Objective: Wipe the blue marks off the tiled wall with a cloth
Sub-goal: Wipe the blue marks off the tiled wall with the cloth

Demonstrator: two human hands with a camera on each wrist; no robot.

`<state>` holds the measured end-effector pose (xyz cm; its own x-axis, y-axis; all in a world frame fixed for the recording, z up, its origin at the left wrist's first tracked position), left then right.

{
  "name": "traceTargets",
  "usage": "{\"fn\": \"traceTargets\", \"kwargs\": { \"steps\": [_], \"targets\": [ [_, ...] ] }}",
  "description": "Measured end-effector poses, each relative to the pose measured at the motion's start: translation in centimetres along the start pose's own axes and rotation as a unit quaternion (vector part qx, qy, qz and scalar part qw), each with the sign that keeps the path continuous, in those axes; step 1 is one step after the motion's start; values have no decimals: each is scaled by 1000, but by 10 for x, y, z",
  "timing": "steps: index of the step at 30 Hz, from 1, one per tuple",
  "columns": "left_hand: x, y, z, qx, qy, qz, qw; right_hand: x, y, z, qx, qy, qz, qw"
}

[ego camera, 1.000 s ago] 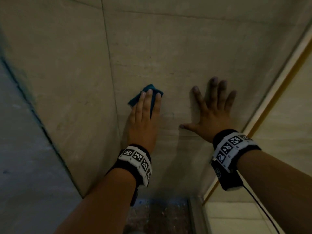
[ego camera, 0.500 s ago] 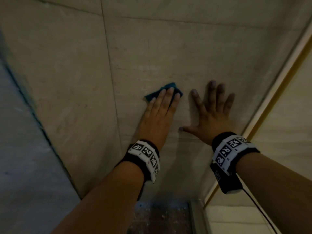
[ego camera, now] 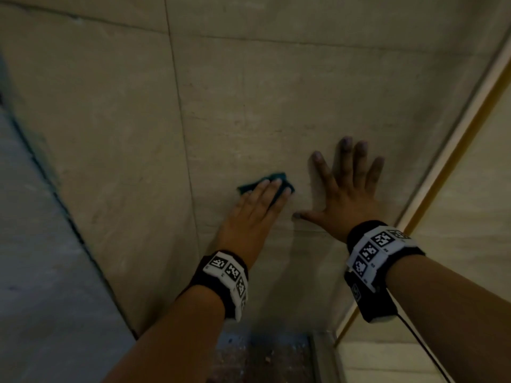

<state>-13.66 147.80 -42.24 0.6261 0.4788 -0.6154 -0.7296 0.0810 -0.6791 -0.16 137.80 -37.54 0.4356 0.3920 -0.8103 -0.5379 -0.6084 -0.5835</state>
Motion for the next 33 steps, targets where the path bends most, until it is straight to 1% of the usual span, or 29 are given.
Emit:
{"fn": "traceTargets", "kwargs": {
  "steps": [3,4,6,8,10,13,15,17,19,21,22,23,24,26,28,30,33],
  "targets": [
    [-15,-12,18,-112,9,-23,993,0,0,0,5,11,6,1000],
    [-19,-15,21,-136,16,-30,990,0,-1,0,4,11,5,1000],
    [-21,-18,21,-151,29,-30,988,-1,0,0,0,2,1,1000],
    [-18,-16,17,-129,34,-28,991,-1,-1,0,1,-1,-4,1000],
    [-11,-10,7,-86,45,-22,995,0,-1,0,1,2,-2,1000],
    [-2,3,-4,-33,55,17,998,1,-1,0,-1,2,-4,1000],
    [2,11,-7,-16,65,52,996,0,-1,1,-1,1,0,1000],
    [2,16,-5,-28,84,79,993,-1,-1,1,0,2,7,1000],
    [-3,15,4,-84,93,108,986,-1,0,0,3,2,18,1000],
    [-6,15,19,-174,108,131,970,-1,0,1,6,2,29,1000],
    [-9,14,26,-217,110,116,963,-1,0,1,7,3,34,999],
    [-13,12,30,-242,100,90,961,-1,0,1,7,4,37,999],
    [-16,9,31,-253,95,60,961,-1,0,1,7,5,40,999],
    [-16,7,29,-253,93,5,963,-3,0,2,7,3,40,999],
    [-16,3,24,-230,101,-35,967,-4,0,2,5,0,35,999],
    [-15,2,16,-197,109,-39,973,-5,1,2,4,0,32,999],
    [-4,10,-2,-160,117,-1,980,-4,0,2,6,-1,27,1000]
  ]
}}
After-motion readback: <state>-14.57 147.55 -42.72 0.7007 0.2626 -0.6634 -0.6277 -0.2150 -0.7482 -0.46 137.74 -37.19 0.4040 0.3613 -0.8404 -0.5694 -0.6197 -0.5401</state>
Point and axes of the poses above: each hand's wrist, its own y-axis away from the middle knuckle, its own x-axis out of the palm, z = x × y, the point moved 5 cm from there along -y, towards the middle knuckle, and after that the axes turned 10 degrees about x, right-handed, at the moved point
